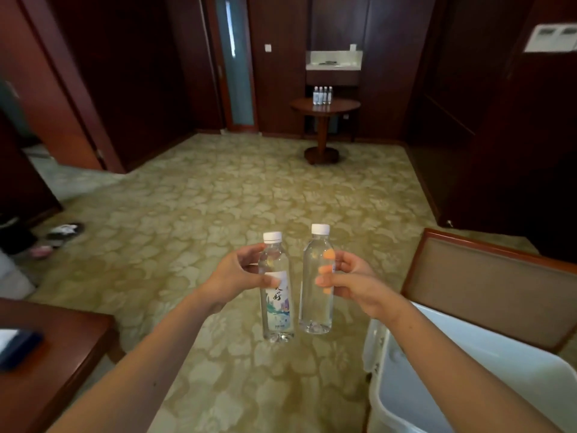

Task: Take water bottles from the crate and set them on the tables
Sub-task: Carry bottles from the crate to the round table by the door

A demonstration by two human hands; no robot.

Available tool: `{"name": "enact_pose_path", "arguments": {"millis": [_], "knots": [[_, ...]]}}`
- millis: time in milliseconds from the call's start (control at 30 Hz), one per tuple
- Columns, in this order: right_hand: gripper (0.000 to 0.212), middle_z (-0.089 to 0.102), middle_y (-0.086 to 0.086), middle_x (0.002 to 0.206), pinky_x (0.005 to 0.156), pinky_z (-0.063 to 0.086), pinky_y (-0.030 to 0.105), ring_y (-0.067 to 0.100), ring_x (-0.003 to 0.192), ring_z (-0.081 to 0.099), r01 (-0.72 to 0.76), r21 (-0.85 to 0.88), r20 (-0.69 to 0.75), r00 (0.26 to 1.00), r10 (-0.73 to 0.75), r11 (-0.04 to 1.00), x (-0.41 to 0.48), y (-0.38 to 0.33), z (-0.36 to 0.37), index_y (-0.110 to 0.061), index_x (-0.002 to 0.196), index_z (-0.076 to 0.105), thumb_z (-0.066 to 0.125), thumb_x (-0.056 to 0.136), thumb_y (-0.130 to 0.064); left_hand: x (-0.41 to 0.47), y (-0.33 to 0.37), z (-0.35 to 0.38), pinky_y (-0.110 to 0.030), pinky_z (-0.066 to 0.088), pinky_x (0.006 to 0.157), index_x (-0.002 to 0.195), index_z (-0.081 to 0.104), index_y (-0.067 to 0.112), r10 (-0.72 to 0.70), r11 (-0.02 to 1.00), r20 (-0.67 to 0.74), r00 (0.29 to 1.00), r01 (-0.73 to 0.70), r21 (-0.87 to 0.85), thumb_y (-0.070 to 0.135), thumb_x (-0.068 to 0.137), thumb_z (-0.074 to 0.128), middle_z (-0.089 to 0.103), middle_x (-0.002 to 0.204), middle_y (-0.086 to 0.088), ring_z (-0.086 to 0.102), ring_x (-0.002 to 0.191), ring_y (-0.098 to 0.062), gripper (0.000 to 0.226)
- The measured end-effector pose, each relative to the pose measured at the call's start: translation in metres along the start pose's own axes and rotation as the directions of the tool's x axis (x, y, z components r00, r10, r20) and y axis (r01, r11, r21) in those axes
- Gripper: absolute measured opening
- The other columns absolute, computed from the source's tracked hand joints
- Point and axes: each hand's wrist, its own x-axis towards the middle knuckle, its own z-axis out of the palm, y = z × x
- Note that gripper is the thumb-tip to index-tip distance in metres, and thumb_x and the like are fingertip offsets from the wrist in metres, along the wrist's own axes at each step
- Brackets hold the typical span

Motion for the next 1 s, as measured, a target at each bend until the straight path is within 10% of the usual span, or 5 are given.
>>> {"name": "enact_pose_path", "arguments": {"millis": [533, 1000], "knots": [[0.076, 0.061, 0.02, 0.129, 0.071, 0.057, 0.025, 0.022, 0.099, 0.069, 0.028, -0.058, 0.19, 0.982, -0.017, 0.998, 0.099, -0.031, 0.127, -0.018, 0.122, 0.061, 0.09, 0.053, -0.002, 0.001, -0.001, -0.136, -0.018, 0.056, 0.069, 0.101, 0.063, 0.033, 0.032, 0.999, -0.21, 0.977, -0.038, -0.022, -0.013, 0.064, 0.082, 0.073, 0.105, 0.007, 0.072, 0.088, -0.007, 0.062], [0.07, 0.06, 0.021, 0.13, 0.073, 0.059, 0.027, 0.02, 0.096, 0.069, 0.029, -0.052, 0.182, 0.983, -0.019, 0.998, 0.34, -0.087, 0.102, -0.017, 0.124, 0.058, 0.085, 0.064, 0.005, 0.251, 0.01, -0.197, -0.026, 0.057, 0.083, 0.114, 0.062, 0.03, -0.016, 1.0, -0.2, 0.98, 0.013, -0.019, 0.013, 0.046, 0.091, 0.072, 0.115, 0.007, 0.071, 0.102, -0.015, 0.075]]}}
